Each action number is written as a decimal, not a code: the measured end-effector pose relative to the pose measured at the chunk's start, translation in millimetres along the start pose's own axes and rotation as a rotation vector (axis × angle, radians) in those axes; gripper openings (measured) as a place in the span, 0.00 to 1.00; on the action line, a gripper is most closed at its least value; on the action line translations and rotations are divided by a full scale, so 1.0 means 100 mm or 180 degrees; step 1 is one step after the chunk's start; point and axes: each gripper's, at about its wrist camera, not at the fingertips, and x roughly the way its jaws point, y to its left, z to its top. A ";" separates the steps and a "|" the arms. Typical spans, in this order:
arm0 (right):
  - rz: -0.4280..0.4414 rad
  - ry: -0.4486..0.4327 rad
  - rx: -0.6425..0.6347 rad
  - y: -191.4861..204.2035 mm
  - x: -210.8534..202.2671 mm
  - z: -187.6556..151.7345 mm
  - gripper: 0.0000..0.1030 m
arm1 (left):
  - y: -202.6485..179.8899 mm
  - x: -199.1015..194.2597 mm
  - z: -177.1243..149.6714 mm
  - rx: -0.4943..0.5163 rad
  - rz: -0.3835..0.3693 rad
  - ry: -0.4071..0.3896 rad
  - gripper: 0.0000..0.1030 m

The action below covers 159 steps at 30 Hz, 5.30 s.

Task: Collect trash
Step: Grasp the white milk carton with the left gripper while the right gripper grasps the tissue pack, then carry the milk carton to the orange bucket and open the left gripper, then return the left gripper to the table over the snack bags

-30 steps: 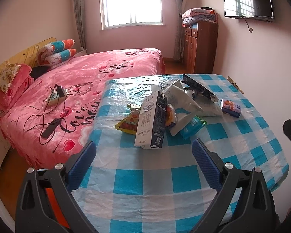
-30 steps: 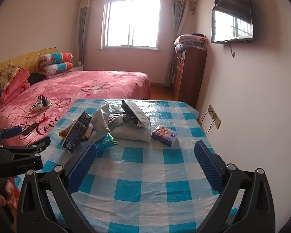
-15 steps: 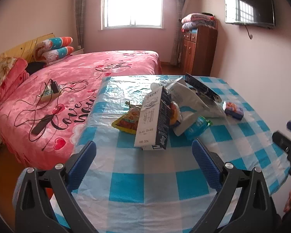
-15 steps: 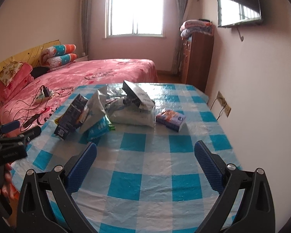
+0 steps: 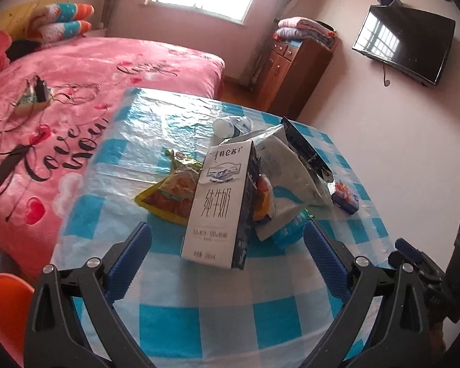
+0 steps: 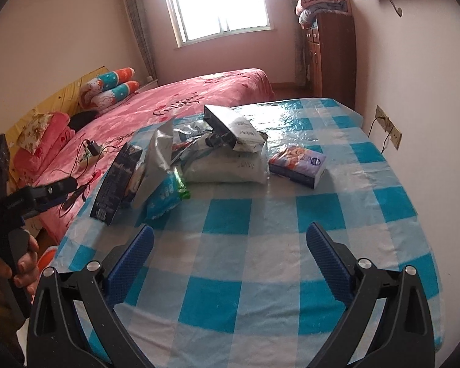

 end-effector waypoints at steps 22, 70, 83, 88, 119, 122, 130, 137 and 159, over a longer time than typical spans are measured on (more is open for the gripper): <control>0.0360 0.0175 0.0217 -0.48 1.15 0.99 0.85 | 0.11 0.67 0.19 -0.0142 -0.0270 0.0322 0.95; -0.0133 0.0561 -0.0208 -0.68 0.94 0.24 0.61 | 0.09 0.17 -0.14 -0.0346 -0.0422 0.0143 0.59; 0.0112 0.0420 -0.0055 -0.27 0.39 -0.10 0.61 | 0.07 -0.17 -0.32 -0.0335 -0.0668 0.0068 0.58; 0.0301 0.0492 -0.0051 0.01 0.31 -0.17 0.61 | 0.14 -0.30 -0.39 -0.0375 -0.0758 0.0033 0.57; 0.2151 0.1295 -0.1700 3.68 0.78 -0.79 0.63 | 2.34 -1.51 -1.49 -0.1283 0.0860 -0.0170 0.57; 0.2132 0.1354 -0.1799 3.85 0.92 -0.96 0.76 | 2.57 -1.54 -1.63 -0.1401 0.1199 -0.0142 0.68; 0.2062 0.1212 -0.1363 3.58 0.94 -0.83 0.83 | 2.79 -1.73 -1.74 -0.1446 0.1576 -0.0501 0.84; 0.1909 0.0885 -0.1050 3.15 0.80 -0.58 0.86 | 2.52 -1.80 -1.59 -0.1034 0.1538 -0.0966 0.86; 0.1724 0.0502 -0.0507 1.91 0.60 -0.41 0.92 | 1.51 -1.20 -0.99 -0.0351 0.1493 -0.0187 0.86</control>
